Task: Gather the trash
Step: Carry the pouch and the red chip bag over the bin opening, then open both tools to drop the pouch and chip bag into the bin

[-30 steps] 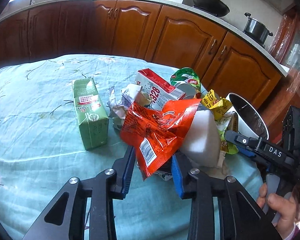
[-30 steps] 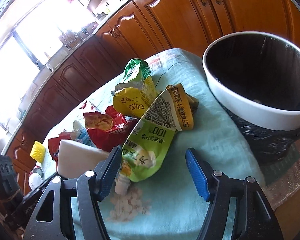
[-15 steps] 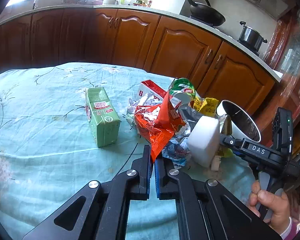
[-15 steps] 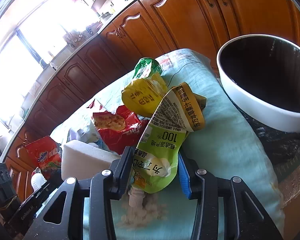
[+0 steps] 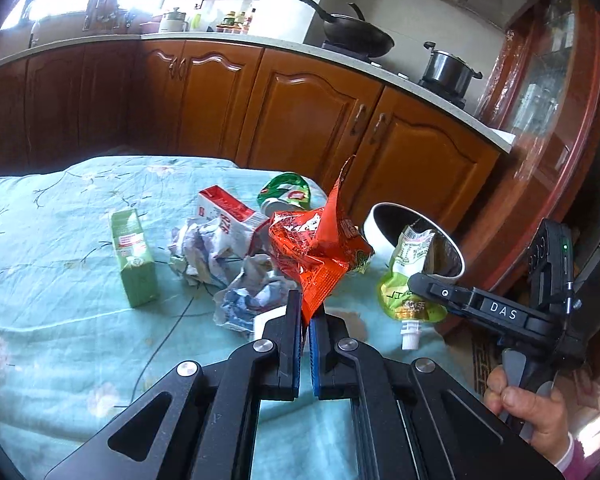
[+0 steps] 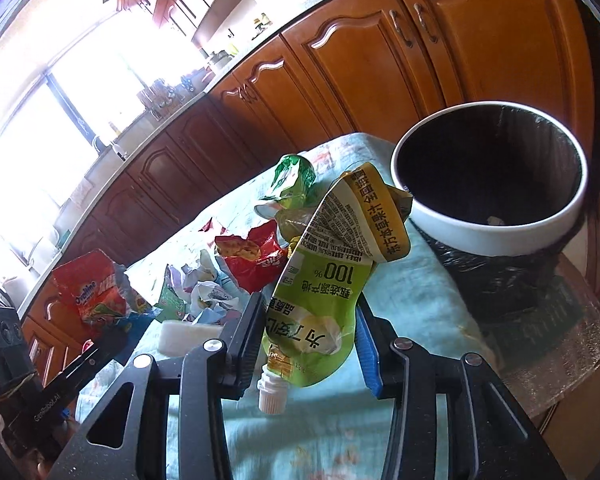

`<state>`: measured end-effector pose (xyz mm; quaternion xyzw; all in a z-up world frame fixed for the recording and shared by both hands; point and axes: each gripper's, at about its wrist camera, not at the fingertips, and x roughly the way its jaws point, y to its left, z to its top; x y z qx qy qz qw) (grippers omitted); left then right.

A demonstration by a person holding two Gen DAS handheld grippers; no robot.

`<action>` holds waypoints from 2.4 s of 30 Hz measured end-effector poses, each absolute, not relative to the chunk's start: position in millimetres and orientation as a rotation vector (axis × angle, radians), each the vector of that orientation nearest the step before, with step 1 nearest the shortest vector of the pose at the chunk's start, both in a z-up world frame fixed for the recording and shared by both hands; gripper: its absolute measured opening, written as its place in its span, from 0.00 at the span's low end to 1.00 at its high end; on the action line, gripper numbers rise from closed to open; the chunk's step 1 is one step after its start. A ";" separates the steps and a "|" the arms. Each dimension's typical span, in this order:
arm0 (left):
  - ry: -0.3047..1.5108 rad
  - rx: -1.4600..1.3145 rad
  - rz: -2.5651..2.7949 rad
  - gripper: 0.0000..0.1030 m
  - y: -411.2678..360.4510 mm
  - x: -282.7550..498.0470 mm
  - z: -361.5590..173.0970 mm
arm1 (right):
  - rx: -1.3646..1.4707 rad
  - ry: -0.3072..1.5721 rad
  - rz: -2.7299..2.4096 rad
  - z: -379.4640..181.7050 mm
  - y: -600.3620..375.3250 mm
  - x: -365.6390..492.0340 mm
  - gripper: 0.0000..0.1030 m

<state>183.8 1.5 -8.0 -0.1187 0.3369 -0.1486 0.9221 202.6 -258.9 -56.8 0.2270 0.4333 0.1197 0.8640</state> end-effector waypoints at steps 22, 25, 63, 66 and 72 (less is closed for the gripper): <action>0.805 -0.130 -0.445 0.02 -88.4 268.4 -25.1 | 0.503 0.858 0.111 -53.9 -342.4 193.2 0.42; 0.823 -0.118 -0.451 0.02 -99.9 282.9 -26.9 | 0.502 0.858 0.099 -54.9 -353.6 197.8 0.42; 0.944 0.014 -0.427 0.39 -220.0 409.8 -53.3 | 0.435 0.946 0.056 -69.0 -421.0 273.4 0.46; 0.915 -0.011 -0.432 0.47 -215.3 401.7 -48.7 | 0.453 0.940 0.056 -68.7 -425.6 273.5 0.47; 0.877 -0.069 -0.418 0.54 -191.8 374.3 -43.6 | 0.485 0.904 0.058 -63.5 -424.0 261.4 0.58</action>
